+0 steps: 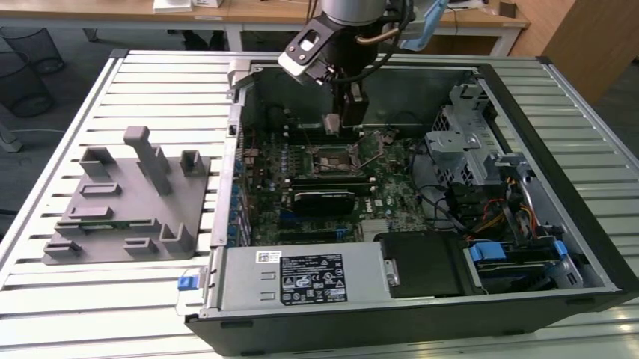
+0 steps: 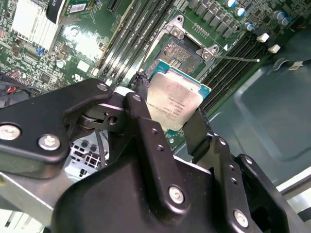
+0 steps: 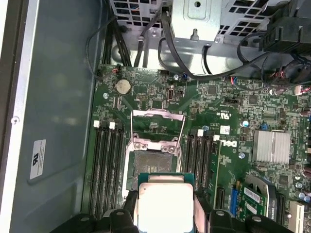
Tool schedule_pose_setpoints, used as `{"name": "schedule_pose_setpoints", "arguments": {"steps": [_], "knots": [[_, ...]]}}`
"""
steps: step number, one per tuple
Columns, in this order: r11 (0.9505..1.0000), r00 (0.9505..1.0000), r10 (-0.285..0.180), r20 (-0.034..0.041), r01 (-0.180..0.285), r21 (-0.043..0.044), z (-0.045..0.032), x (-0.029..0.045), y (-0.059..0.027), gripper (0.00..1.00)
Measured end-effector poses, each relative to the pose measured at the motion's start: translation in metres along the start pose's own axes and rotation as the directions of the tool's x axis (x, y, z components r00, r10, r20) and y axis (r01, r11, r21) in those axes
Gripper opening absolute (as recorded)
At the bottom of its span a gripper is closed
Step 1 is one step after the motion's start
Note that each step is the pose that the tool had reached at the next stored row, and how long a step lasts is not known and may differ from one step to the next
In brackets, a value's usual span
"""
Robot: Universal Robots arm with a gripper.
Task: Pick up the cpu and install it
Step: 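Place the cpu into insertion slot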
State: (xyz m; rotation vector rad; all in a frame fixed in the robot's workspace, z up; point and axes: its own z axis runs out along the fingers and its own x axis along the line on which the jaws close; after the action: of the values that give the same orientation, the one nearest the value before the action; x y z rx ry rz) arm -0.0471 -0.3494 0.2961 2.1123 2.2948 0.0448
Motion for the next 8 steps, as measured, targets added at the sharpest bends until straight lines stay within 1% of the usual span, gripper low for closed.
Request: {"name": "schedule_pose_setpoints", "arguments": {"steps": [8], "knots": [[1.0000,1.0000,0.000,0.0000,0.000,0.0000,0.0050,0.0002,-0.0001,0.54]]}}
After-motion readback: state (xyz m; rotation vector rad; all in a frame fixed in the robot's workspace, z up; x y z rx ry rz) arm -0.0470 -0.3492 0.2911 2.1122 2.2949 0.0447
